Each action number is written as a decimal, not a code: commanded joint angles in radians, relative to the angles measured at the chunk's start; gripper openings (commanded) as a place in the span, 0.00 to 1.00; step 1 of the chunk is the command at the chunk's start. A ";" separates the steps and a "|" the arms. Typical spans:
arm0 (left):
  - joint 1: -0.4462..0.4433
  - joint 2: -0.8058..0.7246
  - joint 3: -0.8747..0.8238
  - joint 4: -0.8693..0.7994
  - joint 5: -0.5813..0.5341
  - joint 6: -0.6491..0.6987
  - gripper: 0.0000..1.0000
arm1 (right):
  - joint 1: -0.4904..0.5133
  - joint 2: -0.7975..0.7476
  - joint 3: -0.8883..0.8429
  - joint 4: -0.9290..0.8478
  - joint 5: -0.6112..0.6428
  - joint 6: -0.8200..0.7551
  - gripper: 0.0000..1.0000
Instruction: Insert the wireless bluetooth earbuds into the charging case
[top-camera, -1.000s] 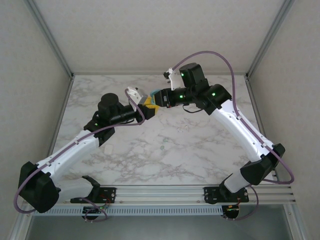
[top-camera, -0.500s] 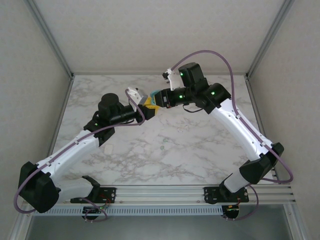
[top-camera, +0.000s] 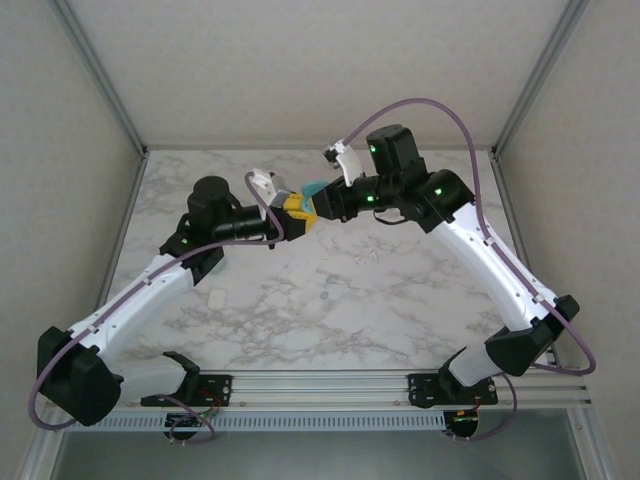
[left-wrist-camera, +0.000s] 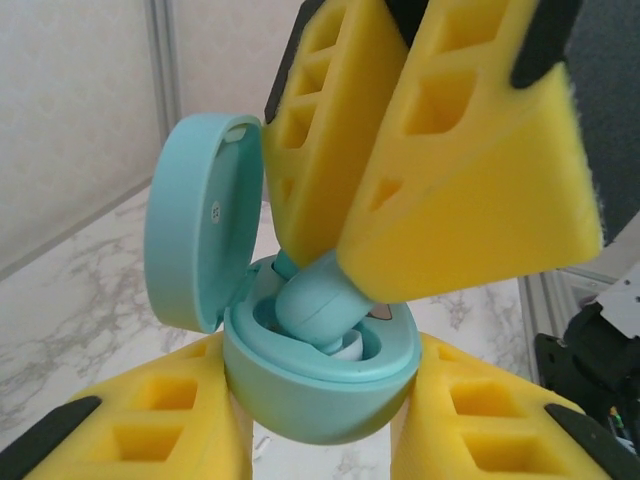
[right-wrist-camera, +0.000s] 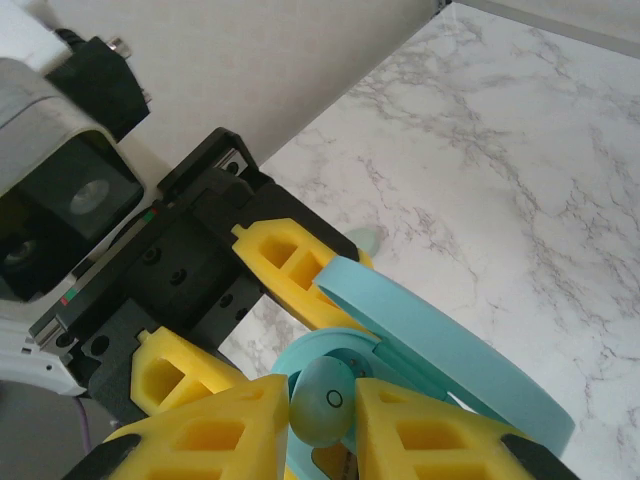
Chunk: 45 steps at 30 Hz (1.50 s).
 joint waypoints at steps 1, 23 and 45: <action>0.001 0.010 0.060 -0.002 0.150 -0.013 0.21 | 0.005 -0.030 -0.012 0.004 -0.039 -0.083 0.26; 0.000 0.039 0.133 -0.103 0.243 0.029 0.20 | 0.004 -0.051 0.010 0.017 0.048 -0.263 0.38; -0.009 -0.024 0.007 0.075 -0.123 0.021 0.21 | 0.004 -0.159 -0.104 0.103 0.181 0.212 0.27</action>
